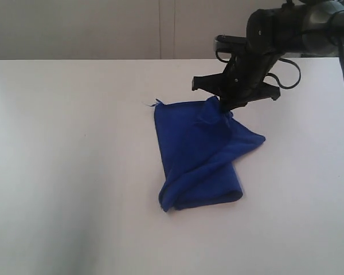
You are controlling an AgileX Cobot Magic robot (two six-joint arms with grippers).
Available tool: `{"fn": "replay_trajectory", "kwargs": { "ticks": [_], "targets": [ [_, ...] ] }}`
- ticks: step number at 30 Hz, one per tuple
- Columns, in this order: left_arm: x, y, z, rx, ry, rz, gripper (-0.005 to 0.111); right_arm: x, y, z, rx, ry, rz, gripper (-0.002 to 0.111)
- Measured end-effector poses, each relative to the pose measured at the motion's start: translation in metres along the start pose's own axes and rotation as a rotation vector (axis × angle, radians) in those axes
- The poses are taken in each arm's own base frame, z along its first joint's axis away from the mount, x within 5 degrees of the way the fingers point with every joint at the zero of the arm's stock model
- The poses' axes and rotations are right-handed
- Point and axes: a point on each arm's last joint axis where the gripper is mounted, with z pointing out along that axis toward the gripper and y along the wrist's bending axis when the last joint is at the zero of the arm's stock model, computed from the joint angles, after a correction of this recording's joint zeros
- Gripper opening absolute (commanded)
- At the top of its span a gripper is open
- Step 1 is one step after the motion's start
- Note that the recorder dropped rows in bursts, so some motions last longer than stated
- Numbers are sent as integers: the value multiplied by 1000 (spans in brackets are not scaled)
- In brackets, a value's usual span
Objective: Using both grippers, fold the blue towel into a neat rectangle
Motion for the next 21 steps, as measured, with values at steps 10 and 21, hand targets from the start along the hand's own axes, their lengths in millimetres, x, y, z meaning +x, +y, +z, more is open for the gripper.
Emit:
{"fn": "replay_trajectory", "kwargs": {
  "ticks": [10,21],
  "targets": [
    [-73,-68,143,270,127,157,0,-7,-27,-2,9,15,62,0],
    [-102,-125,262,367,141,201,33,-7,-26,-2,-1,18,74,0]
  ]
}}
